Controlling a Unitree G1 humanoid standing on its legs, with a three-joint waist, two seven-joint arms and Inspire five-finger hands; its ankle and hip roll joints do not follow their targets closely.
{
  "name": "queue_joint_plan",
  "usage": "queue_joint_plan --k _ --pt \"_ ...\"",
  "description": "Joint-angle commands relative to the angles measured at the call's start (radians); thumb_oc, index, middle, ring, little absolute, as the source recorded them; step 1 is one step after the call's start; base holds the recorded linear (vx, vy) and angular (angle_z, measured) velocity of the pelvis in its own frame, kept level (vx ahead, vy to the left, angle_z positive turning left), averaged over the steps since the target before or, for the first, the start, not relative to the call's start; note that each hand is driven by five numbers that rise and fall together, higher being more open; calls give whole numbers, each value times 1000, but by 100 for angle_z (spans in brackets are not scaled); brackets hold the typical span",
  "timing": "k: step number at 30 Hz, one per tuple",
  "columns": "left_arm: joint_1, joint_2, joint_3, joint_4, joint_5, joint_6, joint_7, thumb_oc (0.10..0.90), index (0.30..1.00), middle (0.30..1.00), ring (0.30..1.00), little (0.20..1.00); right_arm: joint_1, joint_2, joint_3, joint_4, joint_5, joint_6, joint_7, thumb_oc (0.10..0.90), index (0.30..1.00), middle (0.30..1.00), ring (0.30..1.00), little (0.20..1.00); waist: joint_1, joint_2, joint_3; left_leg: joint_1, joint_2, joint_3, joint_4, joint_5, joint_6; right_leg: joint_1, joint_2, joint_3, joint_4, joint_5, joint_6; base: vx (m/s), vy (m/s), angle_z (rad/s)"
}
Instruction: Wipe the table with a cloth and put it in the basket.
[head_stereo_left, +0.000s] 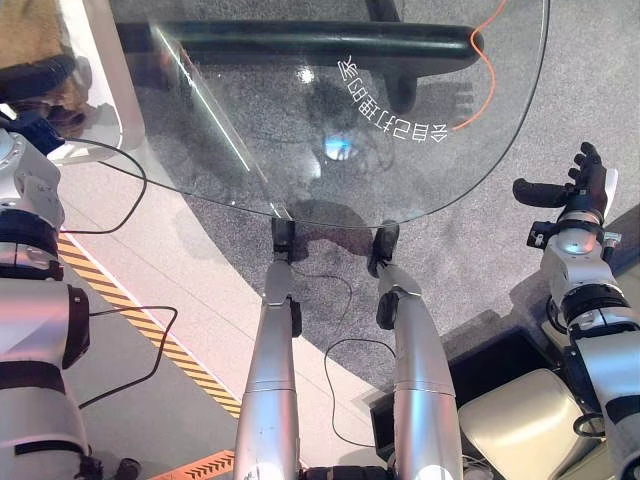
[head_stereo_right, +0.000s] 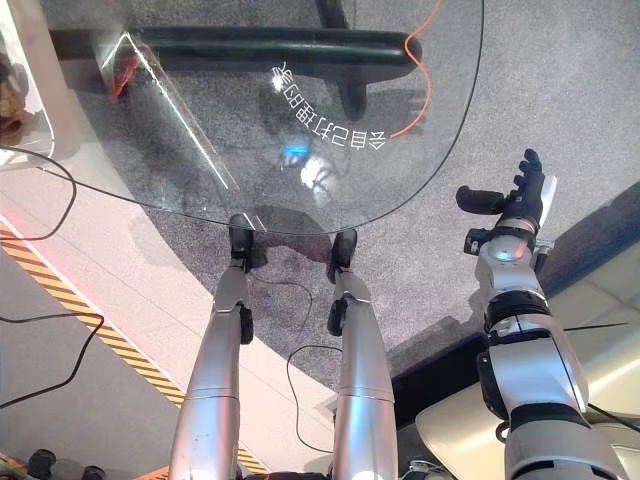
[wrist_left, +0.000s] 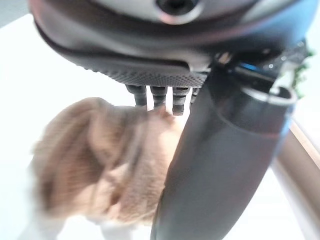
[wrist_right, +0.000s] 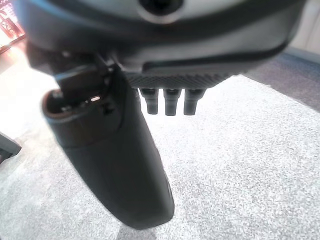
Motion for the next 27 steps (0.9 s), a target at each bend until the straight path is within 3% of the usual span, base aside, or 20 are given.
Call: queue_joint_plan --k 1,7,15,23,27 --pt "30 61 97 -31 63 -159 109 800 900 900 900 900 63 -111 -12 13 26 -42 -39 800 900 900 900 900 1 39 -26 25 56 -12 113 -102 -3 139 -22 26 -136 8 49 0 0 0" --pt "103 61 147 -85 68 -218 127 800 900 900 900 900 127 -102 -42 17 22 -53 -38 800 900 900 900 900 8 38 -26 65 51 -7 118 -109 -1 181 -27 24 -138 7 53 0 0 0" --pt "167 59 183 -112 64 -234 70 800 900 900 900 900 172 -100 -75 28 13 -68 -31 800 900 900 900 900 12 38 -26 118 48 4 113 -118 1 234 -36 18 -154 9 59 0 0 0" --pt "244 36 214 -162 61 -230 69 800 900 900 900 900 240 -73 -99 19 -23 -59 -15 800 900 900 900 900 15 34 -26 192 38 14 97 -122 1 304 -33 13 -168 9 64 -1 -8 0" --pt "351 -2 257 -188 44 -179 -1 800 900 900 900 900 291 -43 -113 1 -56 -49 -5 800 900 900 900 900 24 29 -26 262 26 20 74 -124 -1 376 -41 2 -197 17 73 -5 -44 0"
